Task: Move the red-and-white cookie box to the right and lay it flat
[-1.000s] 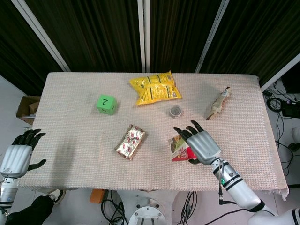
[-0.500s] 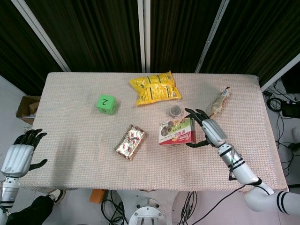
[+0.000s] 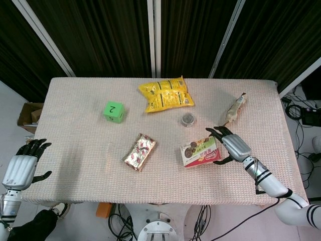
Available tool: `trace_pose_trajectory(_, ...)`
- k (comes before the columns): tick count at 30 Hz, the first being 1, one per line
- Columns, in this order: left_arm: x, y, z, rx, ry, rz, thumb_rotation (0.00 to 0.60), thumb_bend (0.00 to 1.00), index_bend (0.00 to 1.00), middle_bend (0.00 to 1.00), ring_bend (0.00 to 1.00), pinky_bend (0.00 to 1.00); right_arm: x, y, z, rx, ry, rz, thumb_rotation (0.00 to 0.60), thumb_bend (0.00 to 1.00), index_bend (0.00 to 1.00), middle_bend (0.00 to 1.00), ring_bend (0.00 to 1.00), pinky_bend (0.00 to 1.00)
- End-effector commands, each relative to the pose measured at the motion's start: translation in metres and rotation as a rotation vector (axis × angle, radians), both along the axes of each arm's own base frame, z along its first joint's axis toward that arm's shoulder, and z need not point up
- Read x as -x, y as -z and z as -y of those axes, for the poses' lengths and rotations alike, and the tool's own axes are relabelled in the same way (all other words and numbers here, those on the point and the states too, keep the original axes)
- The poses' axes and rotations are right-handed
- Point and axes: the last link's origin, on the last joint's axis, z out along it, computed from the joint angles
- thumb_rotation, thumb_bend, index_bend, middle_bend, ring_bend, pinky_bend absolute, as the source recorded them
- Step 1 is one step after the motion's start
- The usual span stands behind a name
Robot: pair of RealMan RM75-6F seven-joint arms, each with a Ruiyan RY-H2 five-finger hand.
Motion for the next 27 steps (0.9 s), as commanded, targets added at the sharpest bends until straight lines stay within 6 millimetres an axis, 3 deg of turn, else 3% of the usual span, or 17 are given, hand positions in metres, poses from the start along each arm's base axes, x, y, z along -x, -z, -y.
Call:
trace_pose_trajectory(1,0.000,0.000,0.000,0.000,-0.001,0.000,0.600,0.08,0.21,0.15,0.12,0.24,0.007,-0.017,-0.006,0.034,0.003,-0.038,0.600,0.00,0.00,0.00,0.00,0.00)
trace_pose_trajectory(6,0.000,0.000,0.000,-0.003,0.000,0.001,0.600,0.08,0.21,0.15,0.12,0.24,0.010,-0.045,-0.021,0.099,-0.019,-0.076,0.600,0.00,0.00,0.00,0.00,0.00)
trace_pose_trajectory(9,0.000,0.000,0.001,-0.008,0.000,0.003,0.600,0.08,0.21,0.15,0.12,0.24,0.014,-0.068,-0.040,0.164,-0.029,-0.110,0.600,0.00,0.00,0.00,0.00,0.00)
trace_pose_trajectory(16,-0.003,-0.005,0.002,-0.032,0.001,0.001,0.600,0.08,0.21,0.15,0.12,0.24,0.053,-0.134,-0.103,0.636,0.035,-0.475,0.600,0.00,0.00,0.00,0.00,0.00)
trace_pose_trajectory(19,-0.004,-0.009,0.001,-0.047,0.005,-0.006,0.600,0.08,0.21,0.15,0.12,0.24,0.070,-0.138,-0.121,0.738,0.121,-0.506,0.600,0.00,0.00,0.00,0.00,0.00)
trace_pose_trajectory(27,-0.003,-0.009,0.000,-0.062,-0.003,-0.012,0.600,0.08,0.21,0.15,0.12,0.24,0.104,-0.118,-0.142,0.729,0.247,-0.420,0.600,0.00,0.00,0.00,0.00,0.00)
